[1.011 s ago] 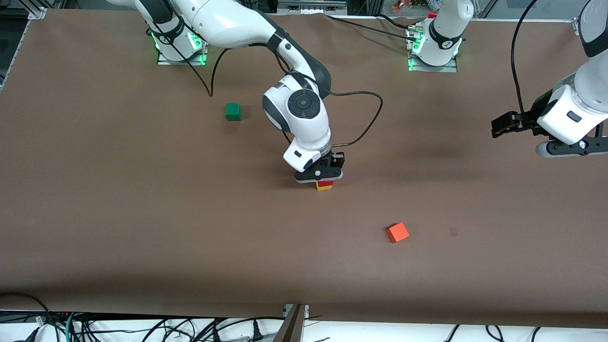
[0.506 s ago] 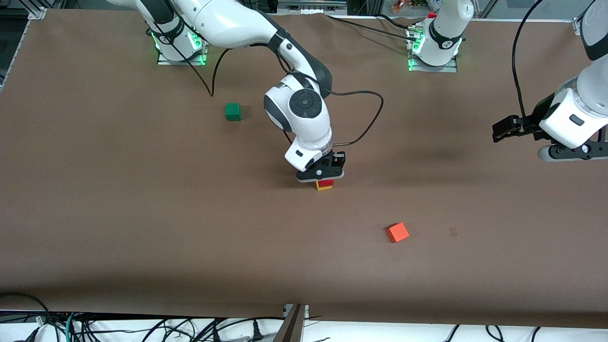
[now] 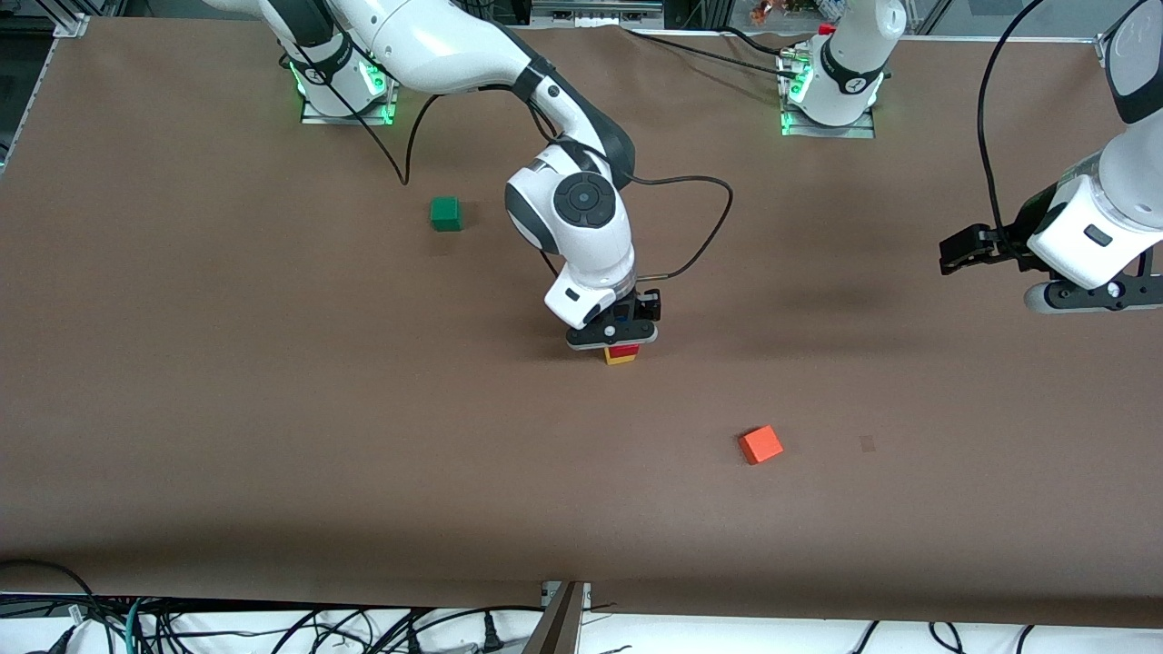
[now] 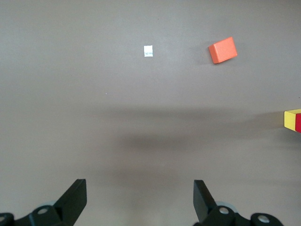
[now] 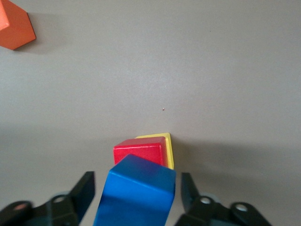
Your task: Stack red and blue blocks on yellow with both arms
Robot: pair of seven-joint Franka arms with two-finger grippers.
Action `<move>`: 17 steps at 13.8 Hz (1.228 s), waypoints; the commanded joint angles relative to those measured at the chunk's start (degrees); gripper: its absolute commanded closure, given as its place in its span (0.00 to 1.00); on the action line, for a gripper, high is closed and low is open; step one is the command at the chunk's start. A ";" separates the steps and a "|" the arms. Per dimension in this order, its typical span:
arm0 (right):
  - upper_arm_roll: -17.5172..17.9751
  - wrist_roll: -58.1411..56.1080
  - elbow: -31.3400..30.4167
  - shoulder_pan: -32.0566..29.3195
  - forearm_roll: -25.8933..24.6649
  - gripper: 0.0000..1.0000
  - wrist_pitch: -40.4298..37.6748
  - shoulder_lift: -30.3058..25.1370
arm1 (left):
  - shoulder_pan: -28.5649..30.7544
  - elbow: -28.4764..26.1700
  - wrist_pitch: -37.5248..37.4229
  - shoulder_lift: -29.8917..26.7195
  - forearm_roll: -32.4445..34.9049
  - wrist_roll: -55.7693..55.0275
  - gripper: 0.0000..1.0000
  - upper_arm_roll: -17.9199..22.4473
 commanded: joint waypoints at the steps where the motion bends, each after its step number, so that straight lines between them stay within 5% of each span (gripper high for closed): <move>1: -0.32 1.10 2.16 0.00 -0.76 0.01 -0.28 1.03 | -0.15 1.93 -0.52 0.91 -0.82 1.17 0.00 -0.03; 8: -0.50 1.01 2.42 -2.88 -0.14 0.00 -7.99 -3.17 | -0.32 2.37 -0.52 1.35 -0.82 1.17 0.00 -0.21; 12: 0.21 -1.09 2.16 -10.35 0.73 0.00 -19.93 -12.30 | -0.15 4.65 -0.61 2.94 -0.99 0.99 0.00 -0.21; 14: -0.31 -7.75 1.38 -13.34 5.11 0.00 -26.70 -16.35 | -0.24 4.65 -0.70 2.94 -0.73 0.99 0.00 -0.21; 17: -2.59 -11.02 -8.34 -15.82 6.54 0.00 -31.04 -26.52 | -0.15 4.66 -0.70 2.94 -0.82 1.08 0.00 -0.21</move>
